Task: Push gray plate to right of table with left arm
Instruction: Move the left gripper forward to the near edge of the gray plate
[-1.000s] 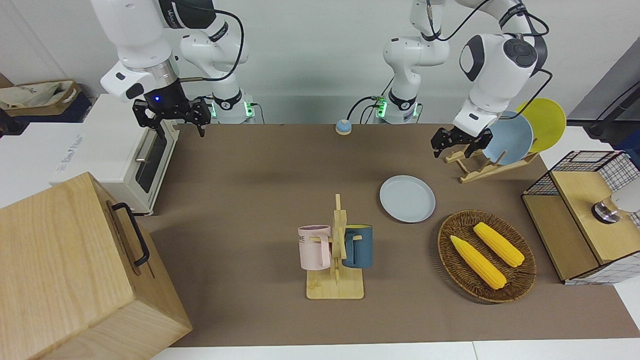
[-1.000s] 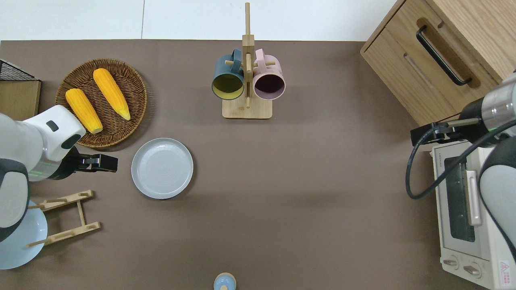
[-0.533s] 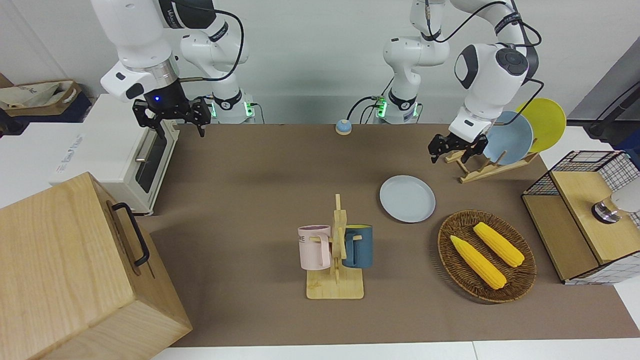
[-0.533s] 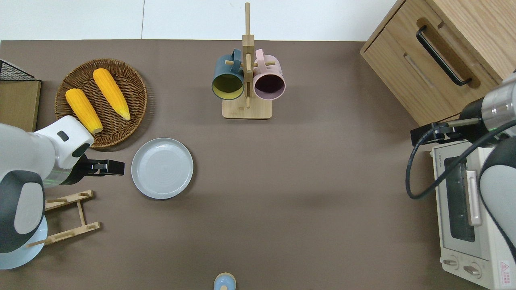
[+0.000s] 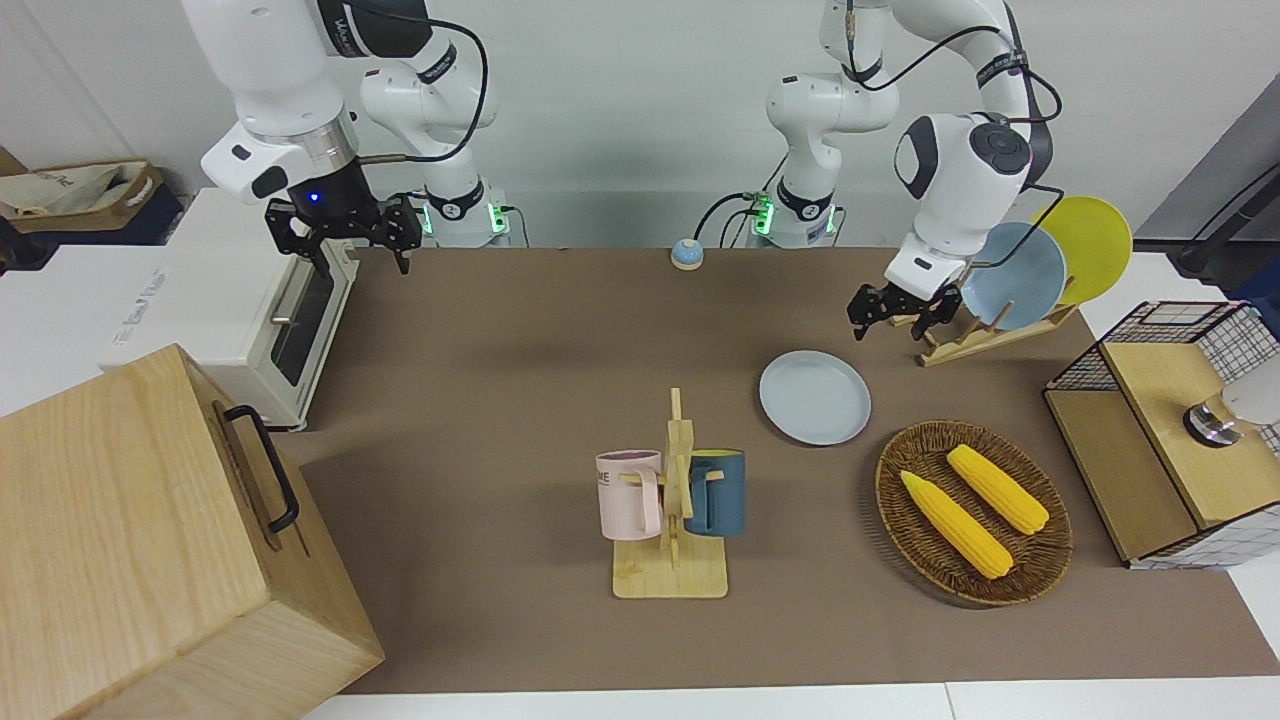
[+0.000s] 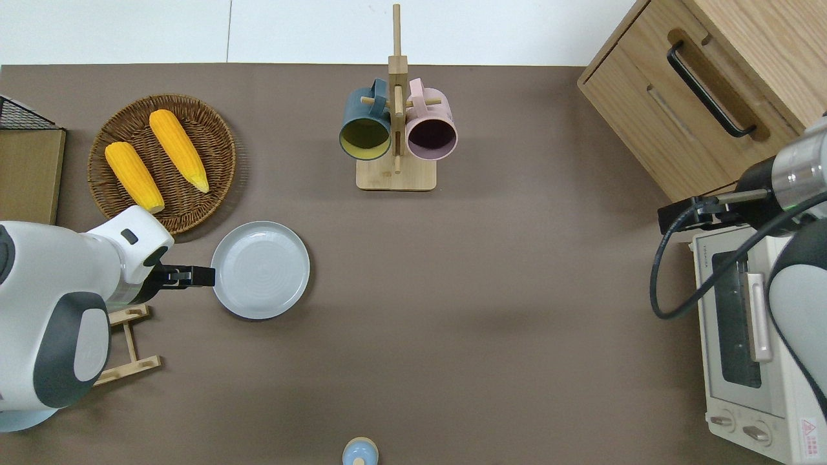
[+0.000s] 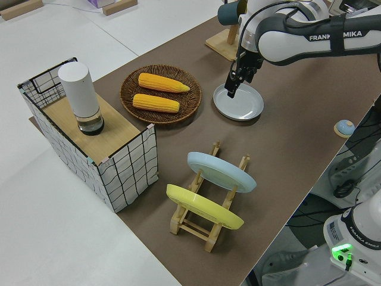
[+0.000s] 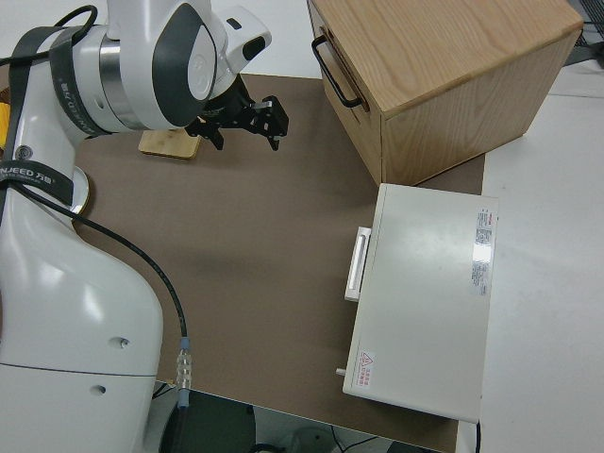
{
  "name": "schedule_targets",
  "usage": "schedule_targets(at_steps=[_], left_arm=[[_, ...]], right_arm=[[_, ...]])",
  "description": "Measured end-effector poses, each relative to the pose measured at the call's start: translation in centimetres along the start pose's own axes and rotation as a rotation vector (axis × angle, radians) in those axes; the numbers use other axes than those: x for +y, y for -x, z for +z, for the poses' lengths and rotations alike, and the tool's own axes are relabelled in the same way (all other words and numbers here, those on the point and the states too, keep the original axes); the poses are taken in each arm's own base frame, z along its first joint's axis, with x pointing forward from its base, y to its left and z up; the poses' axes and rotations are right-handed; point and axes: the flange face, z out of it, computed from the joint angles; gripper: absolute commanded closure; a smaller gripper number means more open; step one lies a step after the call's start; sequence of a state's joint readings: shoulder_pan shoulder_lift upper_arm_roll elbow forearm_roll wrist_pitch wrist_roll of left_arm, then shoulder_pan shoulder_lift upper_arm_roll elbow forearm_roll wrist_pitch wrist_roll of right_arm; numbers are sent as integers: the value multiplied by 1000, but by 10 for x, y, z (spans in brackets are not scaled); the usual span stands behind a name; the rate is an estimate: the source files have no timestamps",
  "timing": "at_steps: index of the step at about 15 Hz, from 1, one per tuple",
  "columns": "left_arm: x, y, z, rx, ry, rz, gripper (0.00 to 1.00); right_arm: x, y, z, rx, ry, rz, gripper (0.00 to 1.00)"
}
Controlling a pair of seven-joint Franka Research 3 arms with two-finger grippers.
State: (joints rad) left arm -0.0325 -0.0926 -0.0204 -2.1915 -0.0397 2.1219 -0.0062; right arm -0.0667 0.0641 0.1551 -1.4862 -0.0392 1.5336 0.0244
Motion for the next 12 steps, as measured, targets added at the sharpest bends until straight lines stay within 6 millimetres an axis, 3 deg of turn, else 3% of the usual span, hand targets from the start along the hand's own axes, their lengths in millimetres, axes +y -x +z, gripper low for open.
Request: schedule_targets(at_steps=[8, 12], left_arm=[[-2, 6, 33, 21, -1, -12, 5], [-4, 10, 65, 39, -2, -16, 5]], right_arm=[[0, 0, 0, 0, 0, 0, 17], [0, 0, 0, 0, 0, 0, 17]])
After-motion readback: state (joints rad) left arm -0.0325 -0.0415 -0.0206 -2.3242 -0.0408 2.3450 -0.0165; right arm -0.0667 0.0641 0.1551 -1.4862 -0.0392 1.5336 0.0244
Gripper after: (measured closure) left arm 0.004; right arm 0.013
